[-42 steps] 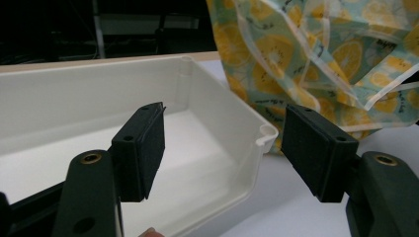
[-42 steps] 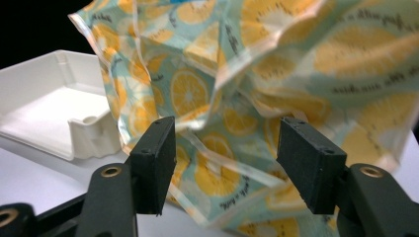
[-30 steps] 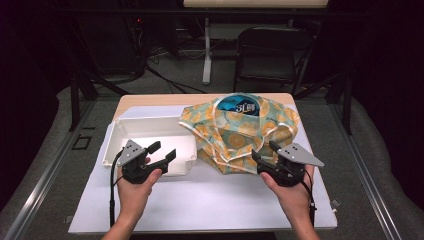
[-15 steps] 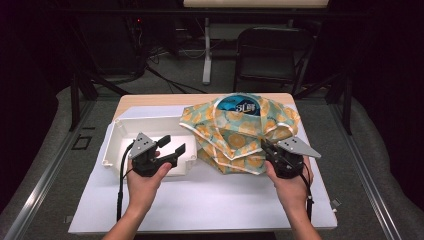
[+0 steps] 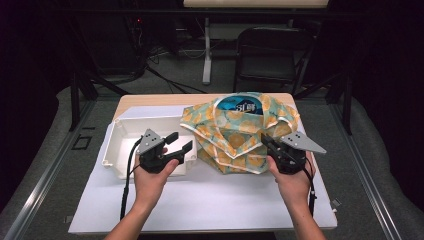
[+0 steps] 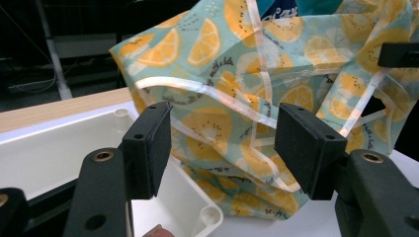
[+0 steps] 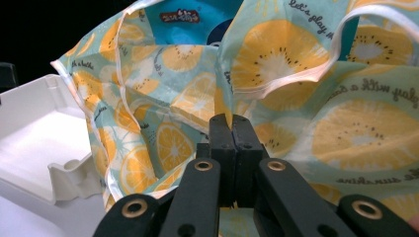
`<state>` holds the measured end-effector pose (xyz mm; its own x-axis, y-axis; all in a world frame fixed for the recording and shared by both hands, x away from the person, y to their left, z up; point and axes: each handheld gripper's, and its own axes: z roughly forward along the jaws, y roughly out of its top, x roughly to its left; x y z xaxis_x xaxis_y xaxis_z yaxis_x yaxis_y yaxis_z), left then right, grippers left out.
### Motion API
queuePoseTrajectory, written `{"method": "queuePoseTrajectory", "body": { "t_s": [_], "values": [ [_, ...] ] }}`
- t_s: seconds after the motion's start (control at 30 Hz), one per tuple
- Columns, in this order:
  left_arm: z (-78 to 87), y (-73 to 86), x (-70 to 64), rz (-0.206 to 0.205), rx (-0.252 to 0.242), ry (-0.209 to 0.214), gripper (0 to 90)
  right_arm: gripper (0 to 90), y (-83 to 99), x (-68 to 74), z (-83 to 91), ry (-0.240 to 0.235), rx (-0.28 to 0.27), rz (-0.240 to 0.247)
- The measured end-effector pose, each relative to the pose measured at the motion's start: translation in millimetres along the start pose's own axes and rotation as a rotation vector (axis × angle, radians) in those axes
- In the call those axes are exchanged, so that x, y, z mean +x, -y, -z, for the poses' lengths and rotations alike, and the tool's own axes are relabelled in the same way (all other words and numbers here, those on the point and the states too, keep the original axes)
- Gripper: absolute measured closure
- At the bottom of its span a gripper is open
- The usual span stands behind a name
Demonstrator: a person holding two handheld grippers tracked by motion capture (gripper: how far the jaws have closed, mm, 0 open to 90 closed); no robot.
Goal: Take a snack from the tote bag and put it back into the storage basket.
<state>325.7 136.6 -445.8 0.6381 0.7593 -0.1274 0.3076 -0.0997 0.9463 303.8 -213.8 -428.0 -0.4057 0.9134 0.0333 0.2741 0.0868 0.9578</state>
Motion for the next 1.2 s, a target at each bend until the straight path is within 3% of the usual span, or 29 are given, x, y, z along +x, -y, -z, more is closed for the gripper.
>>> {"method": "queuePoseTrajectory", "body": {
  "t_s": [0.3, 0.47, 0.7, 0.8, 0.83, 0.87, 0.93, 0.97, 1.03, 1.2],
  "values": [
    [-33.4, 5.4, -12.0, 0.001, 0.061, 0.055, 38.6, 90.0, -6.3, -2.0, 0.9, -0.021, -0.028, -0.011],
    [-44.3, 7.4, -15.0, 0.018, 0.036, 0.089, 38.6, 89.8, -5.7, -3.1, 1.9, -0.026, -0.028, -0.014],
    [-53.6, -5.7, -16.4, 0.045, 0.006, 0.067, 37.7, 89.9, -5.5, -6.8, 5.4, -0.030, -0.029, -0.004],
    [-53.6, -12.6, -19.5, 0.031, -0.003, 0.049, 45.3, 89.9, -5.5, -7.2, 6.5, -0.035, -0.030, 0.004],
    [-53.2, -15.2, -20.9, 0.018, -0.016, 0.045, 50.2, 89.9, -5.6, -7.0, 6.7, -0.035, -0.032, 0.007],
    [-52.8, -16.7, -21.5, 0.013, -0.020, 0.038, 61.3, 90.0, -6.3, -7.1, 7.0, -0.035, -0.034, 0.010],
    [-51.9, -20.7, -19.7, 0.012, -0.008, 0.057, 74.9, 90.0, -7.3, -8.2, 7.1, -0.035, -0.035, 0.010],
    [-51.9, -22.2, -18.2, 0.019, -0.004, 0.072, 74.9, 90.0, -7.3, -8.2, 7.1, -0.035, -0.035, 0.010],
    [-50.9, -24.6, -15.0, 0.019, 0.010, 0.083, 85.9, 90.0, -8.4, -8.9, 7.4, -0.032, -0.040, 0.005],
    [-48.3, -27.5, -12.0, -0.006, 0.012, 0.088, 90.0, 90.0, -10.7, -10.3, 7.1, -0.023, -0.042, 0.012]
  ]
}}
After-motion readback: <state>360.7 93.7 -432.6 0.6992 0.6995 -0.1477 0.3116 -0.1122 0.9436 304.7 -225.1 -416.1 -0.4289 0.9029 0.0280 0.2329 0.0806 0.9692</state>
